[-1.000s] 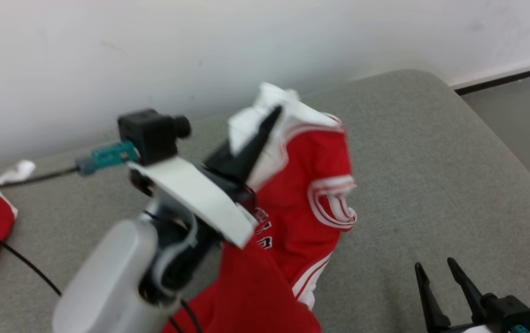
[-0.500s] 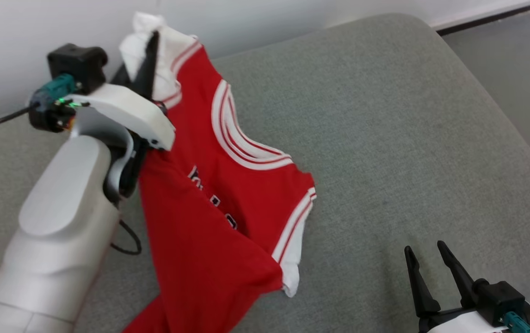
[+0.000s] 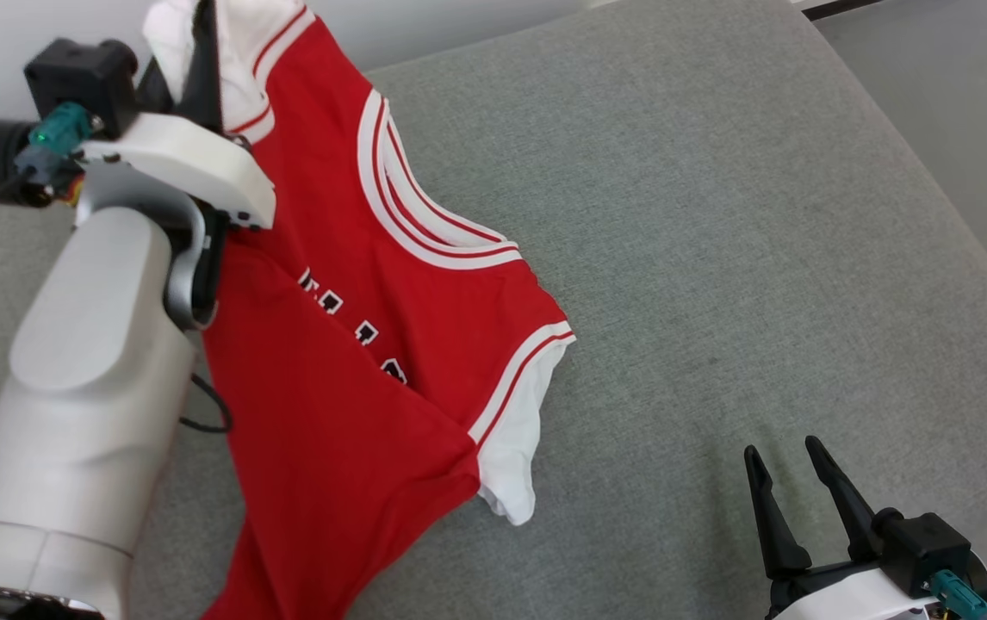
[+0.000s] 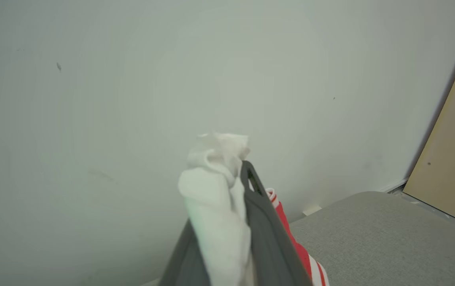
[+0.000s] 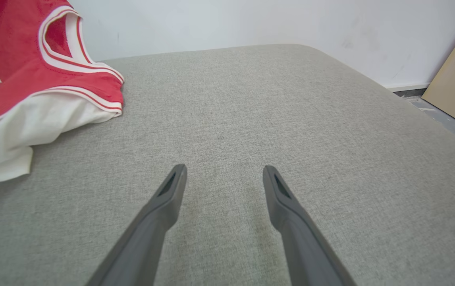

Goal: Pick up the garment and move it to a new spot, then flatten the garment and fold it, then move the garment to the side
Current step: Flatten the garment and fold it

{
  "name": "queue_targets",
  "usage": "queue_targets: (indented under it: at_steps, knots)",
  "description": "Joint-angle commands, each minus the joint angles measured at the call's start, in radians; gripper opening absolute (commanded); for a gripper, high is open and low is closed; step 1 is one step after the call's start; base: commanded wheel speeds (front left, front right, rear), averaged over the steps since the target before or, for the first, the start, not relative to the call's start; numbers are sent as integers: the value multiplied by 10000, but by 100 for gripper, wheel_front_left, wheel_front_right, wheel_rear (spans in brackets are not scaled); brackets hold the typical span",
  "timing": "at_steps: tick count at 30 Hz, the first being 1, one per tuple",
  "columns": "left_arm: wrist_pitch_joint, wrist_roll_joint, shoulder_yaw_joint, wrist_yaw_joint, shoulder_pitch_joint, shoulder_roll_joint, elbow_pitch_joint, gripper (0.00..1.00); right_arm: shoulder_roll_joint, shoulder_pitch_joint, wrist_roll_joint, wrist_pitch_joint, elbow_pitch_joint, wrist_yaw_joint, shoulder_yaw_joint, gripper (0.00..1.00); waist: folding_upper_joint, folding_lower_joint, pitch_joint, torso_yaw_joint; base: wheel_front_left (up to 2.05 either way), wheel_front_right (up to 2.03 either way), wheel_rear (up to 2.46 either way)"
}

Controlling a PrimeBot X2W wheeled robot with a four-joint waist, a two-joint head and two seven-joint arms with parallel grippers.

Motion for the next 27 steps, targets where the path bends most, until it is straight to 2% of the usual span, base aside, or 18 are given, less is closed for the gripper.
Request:
queue_targets:
  at_steps: [1,13,20,27]
  knots:
    - [-11,132,122,-7,264,-101,34,100,19,-72,54,11,8,-22,-22,100,-1,-1,-13,53,0,0,0]
    - [-11,141,385,-548,1840,-1013,-234,100,47,207,80,11,76,-22,-260,100,-1,-1,-527,707,0,0,0]
    - [165,-105,-236,-1088,3649,-1653,-842,100,51,572,112,11,146,-22,-385,100,-1,-1,-1231,1088,0,0,0]
    - [1192,-397,-1012,-1169,5755,-1883,-2391,100,51,946,64,11,192,-22,-463,100,-1,-1,-1870,1332,0,0,0]
